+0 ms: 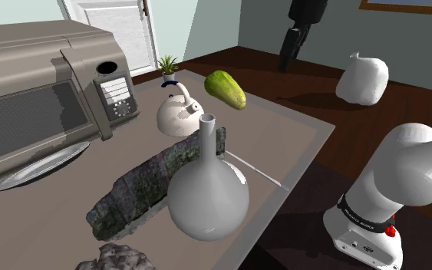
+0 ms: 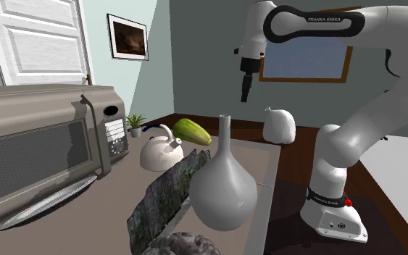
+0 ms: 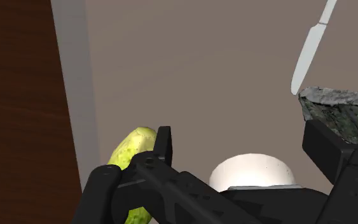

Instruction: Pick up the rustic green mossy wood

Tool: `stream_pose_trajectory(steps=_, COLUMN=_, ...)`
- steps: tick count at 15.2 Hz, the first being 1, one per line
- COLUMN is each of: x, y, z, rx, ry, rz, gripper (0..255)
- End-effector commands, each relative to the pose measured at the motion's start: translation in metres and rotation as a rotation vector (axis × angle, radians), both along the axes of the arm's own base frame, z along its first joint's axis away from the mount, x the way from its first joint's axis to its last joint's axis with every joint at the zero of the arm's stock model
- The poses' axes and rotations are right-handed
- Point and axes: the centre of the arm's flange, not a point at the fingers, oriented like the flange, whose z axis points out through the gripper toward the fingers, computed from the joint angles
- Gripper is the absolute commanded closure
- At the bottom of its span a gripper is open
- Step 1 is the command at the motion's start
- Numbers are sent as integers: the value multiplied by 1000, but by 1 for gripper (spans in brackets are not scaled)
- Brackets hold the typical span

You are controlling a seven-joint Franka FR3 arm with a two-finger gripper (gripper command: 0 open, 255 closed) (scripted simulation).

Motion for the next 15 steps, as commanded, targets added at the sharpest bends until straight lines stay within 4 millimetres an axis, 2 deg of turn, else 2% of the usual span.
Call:
stream_pose_trajectory(steps=1, x=0, y=0, z=0, rx=0, ry=0, rz=0, gripper=0)
stream_pose_trajectory(steps=8, x=73, y=51, z=-25, rx=14, ry=53, rz=267, gripper=0)
stream_pose_trajectory(steps=15, x=129, y=120, z=-52, rx=29, ry=107, rz=534, gripper=0)
